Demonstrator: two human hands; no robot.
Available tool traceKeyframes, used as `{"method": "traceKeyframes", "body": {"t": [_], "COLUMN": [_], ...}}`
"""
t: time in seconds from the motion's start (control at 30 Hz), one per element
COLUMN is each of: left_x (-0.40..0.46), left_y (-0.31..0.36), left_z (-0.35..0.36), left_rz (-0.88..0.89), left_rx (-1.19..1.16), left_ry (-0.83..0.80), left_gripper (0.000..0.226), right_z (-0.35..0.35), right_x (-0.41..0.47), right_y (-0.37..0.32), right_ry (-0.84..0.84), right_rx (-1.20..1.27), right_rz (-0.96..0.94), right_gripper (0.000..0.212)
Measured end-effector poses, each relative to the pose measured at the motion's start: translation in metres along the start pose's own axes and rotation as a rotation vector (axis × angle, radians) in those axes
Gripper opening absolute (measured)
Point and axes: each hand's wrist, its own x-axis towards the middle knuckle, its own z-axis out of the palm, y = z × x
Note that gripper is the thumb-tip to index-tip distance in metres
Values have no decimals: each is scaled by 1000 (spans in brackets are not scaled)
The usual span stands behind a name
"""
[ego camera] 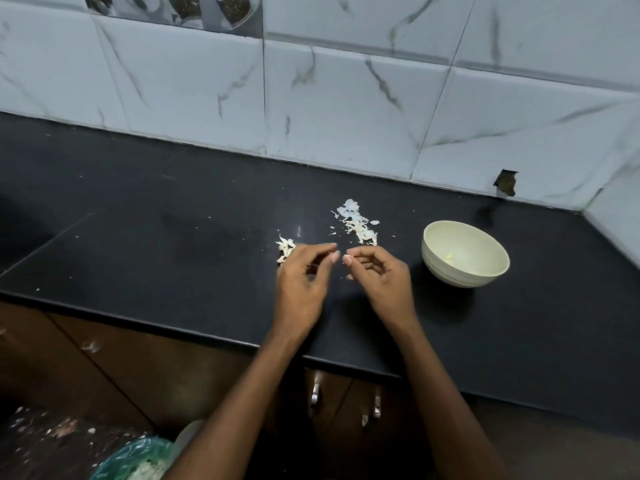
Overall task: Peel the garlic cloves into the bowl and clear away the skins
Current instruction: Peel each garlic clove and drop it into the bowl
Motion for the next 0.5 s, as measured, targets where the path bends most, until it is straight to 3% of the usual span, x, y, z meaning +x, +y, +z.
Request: {"method": "traceKeyframes", "body": {"t": [0.1,0.2,0.33,0.5], "left_x": [-3,-4,2,3], "left_y": [5,-2,-4,-7], "left_z": [36,54,53,50], "left_rz": [-34,-204,-387,-416], "left_rx": [5,-146,-364,-372], "left_ry": [-84,-89,-61,-47], "left_gripper": [10,8,11,8], "right_z": [-15,-17,-17,-16], "right_x": [-1,0,4,2], "right_y": [5,6,12,9], "right_ry": [122,177,147,138], "right_rx": [101,107,95,217], "right_rz": [47,80,117,152], "right_gripper": [13,16,10,13]}}
